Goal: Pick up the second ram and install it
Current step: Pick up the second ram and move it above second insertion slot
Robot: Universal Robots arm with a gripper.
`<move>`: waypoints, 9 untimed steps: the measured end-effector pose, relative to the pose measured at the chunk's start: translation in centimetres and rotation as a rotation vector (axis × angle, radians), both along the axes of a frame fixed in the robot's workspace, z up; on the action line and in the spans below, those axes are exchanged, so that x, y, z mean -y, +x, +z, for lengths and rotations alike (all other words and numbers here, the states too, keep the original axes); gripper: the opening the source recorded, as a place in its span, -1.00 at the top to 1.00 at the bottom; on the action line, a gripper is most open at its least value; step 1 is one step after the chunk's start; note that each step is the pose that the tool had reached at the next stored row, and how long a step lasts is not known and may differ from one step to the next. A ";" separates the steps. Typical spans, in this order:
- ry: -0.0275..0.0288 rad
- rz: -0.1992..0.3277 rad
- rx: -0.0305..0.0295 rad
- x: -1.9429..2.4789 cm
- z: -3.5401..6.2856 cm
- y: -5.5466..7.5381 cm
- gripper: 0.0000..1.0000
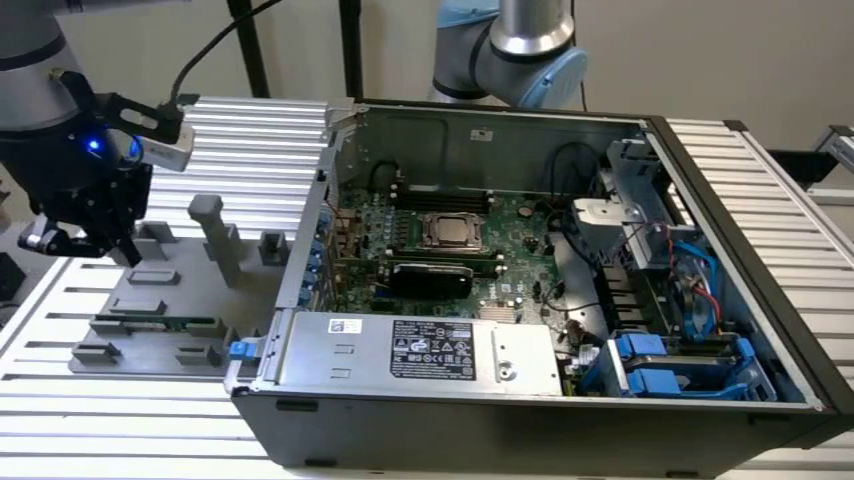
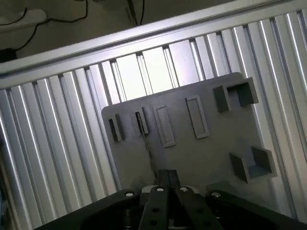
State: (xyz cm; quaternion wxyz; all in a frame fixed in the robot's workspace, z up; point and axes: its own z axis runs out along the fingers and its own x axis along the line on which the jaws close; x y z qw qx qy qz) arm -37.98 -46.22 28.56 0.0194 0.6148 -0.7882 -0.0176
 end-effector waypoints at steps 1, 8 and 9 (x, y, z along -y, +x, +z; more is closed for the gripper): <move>0.0000 0.019 0.0001 0.00 -0.08 0.0 1.00; -0.0006 0.111 0.0001 0.02 -0.52 0.0 1.00; -0.0010 0.118 0.0001 0.03 -0.59 0.0 1.00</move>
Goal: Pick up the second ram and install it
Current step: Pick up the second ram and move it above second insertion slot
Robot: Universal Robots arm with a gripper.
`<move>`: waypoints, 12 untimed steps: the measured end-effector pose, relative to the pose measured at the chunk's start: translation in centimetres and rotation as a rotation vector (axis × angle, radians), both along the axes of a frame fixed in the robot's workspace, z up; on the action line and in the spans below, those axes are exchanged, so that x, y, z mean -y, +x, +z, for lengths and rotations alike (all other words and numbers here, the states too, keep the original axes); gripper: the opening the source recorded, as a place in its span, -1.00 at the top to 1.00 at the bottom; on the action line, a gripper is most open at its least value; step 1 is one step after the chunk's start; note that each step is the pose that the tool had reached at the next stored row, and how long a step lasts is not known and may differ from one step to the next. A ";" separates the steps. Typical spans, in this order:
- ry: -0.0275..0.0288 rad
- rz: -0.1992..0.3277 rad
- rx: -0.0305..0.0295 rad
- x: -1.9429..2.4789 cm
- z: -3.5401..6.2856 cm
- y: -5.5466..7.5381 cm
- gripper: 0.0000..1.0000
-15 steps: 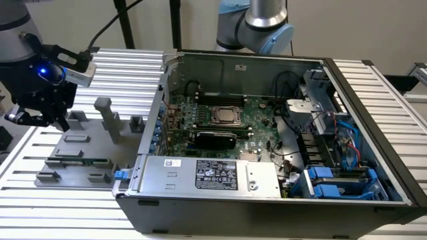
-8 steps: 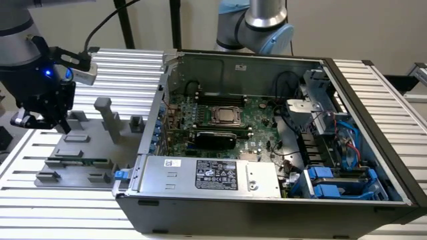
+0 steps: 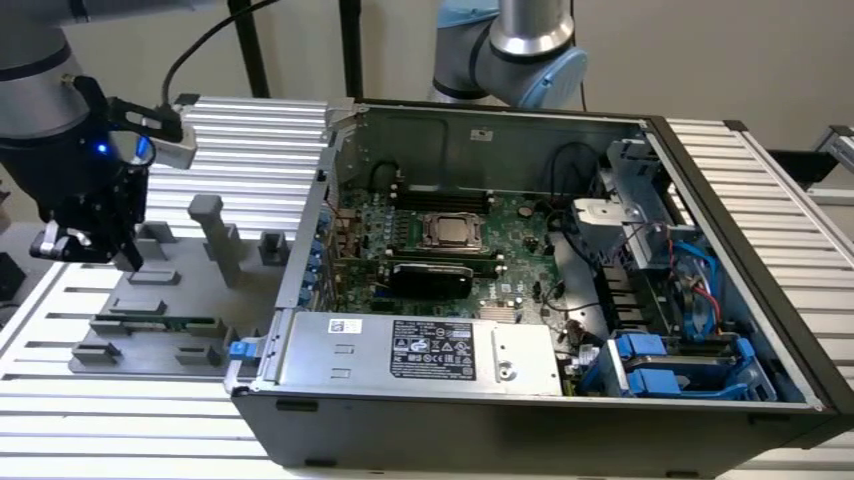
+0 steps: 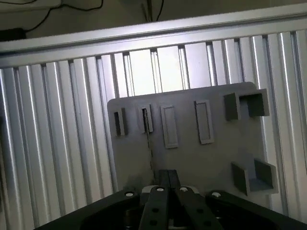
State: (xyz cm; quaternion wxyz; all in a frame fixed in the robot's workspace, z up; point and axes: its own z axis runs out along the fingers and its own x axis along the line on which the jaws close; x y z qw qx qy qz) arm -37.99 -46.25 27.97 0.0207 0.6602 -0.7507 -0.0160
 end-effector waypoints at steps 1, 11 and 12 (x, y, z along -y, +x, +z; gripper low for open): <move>-0.0005 0.005 0.0001 0.02 -0.08 0.0 1.00; -0.0067 0.063 0.0006 0.24 -0.90 0.1 -1.00; -0.0069 0.065 0.0006 0.31 -0.98 0.1 -1.00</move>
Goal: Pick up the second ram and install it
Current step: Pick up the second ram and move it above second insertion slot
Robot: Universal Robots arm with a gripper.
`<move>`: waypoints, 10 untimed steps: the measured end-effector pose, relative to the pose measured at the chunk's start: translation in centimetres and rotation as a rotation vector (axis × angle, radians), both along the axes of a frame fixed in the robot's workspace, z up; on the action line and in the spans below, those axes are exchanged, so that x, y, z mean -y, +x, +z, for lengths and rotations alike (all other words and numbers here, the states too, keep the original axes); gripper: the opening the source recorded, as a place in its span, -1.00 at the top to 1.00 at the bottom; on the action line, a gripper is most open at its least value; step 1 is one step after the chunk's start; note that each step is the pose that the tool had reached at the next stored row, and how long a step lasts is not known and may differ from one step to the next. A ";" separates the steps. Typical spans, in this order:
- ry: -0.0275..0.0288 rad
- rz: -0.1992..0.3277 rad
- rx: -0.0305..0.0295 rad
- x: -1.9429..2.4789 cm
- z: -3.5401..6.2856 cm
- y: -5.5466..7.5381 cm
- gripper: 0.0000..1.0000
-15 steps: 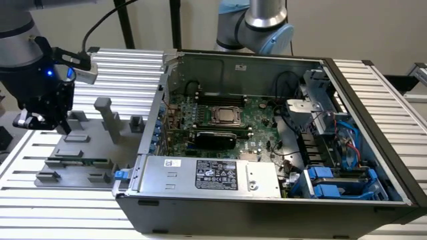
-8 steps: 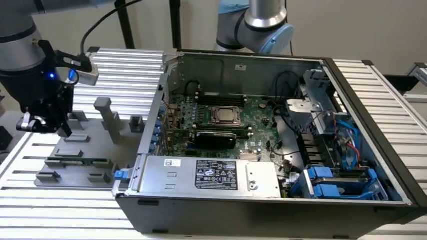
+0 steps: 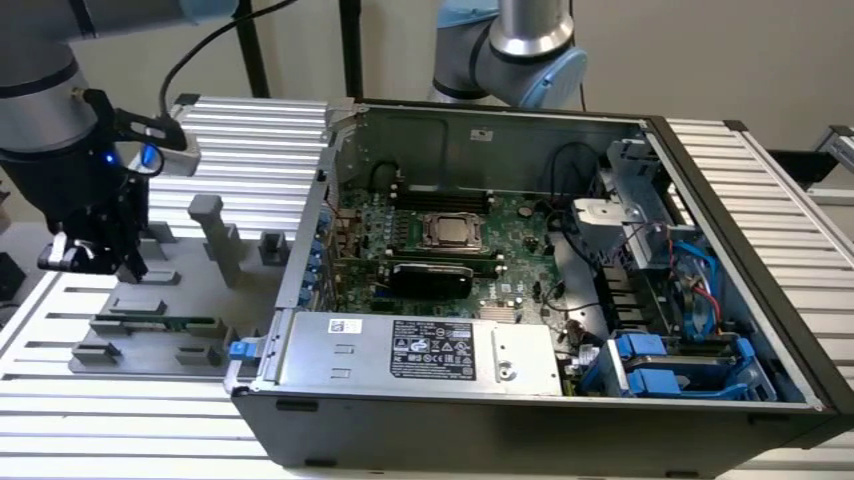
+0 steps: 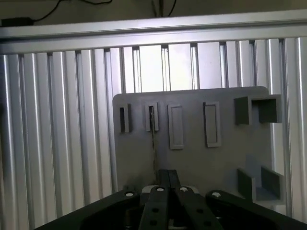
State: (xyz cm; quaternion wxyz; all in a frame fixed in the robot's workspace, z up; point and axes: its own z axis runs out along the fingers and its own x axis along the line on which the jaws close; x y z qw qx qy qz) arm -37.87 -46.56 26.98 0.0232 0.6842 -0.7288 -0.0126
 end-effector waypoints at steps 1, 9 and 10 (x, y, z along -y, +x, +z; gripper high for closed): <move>0.0000 0.002 0.0001 0.08 -0.09 0.1 -1.00; 0.0000 0.024 0.0004 0.56 -1.23 0.6 -1.00; 0.0000 0.029 0.0004 0.57 -1.41 0.6 -1.00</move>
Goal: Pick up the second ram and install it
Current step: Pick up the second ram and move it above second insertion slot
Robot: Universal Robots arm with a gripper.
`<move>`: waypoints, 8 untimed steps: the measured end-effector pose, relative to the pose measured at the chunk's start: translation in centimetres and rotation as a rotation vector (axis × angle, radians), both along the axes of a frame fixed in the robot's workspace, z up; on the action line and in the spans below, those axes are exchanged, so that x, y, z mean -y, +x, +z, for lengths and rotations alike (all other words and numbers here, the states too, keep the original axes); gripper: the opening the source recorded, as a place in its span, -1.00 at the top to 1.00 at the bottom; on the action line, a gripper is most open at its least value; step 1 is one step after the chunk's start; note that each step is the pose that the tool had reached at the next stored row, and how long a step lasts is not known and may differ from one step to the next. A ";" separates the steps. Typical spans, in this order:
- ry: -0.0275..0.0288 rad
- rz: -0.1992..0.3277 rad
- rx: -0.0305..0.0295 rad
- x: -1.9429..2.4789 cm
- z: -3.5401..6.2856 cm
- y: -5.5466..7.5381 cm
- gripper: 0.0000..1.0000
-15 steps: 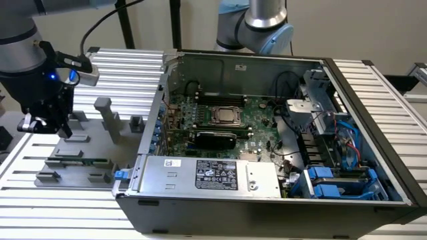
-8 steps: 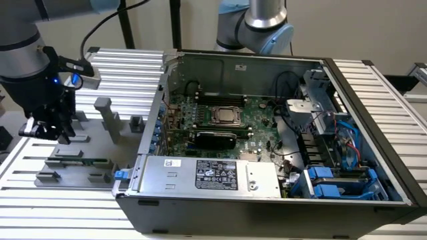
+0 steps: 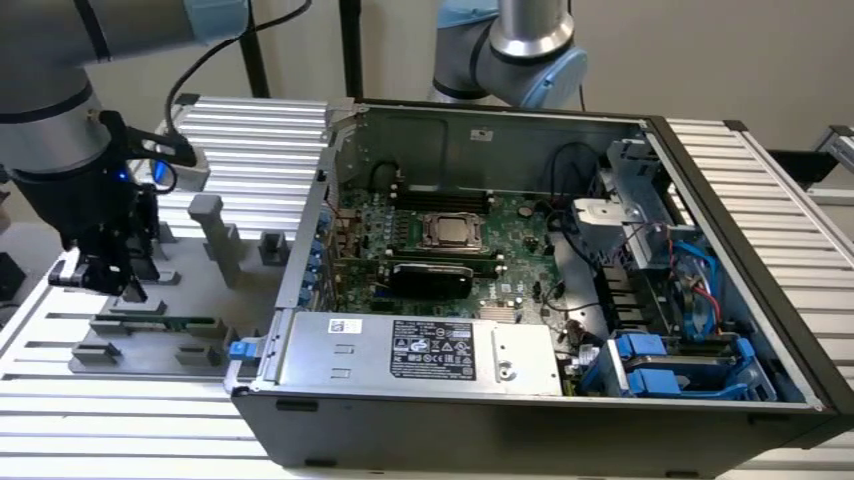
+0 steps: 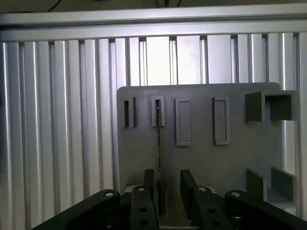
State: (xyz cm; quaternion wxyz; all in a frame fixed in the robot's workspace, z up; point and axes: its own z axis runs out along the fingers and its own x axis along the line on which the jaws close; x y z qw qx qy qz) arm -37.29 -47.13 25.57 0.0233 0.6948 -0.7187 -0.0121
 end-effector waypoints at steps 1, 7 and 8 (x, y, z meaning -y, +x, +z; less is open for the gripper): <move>-0.0001 0.007 0.0000 0.01 -0.19 0.0 -1.00; 0.0000 0.048 0.0000 0.03 -1.28 0.1 -1.00; 0.0000 0.051 0.0000 0.04 -1.46 0.1 -1.00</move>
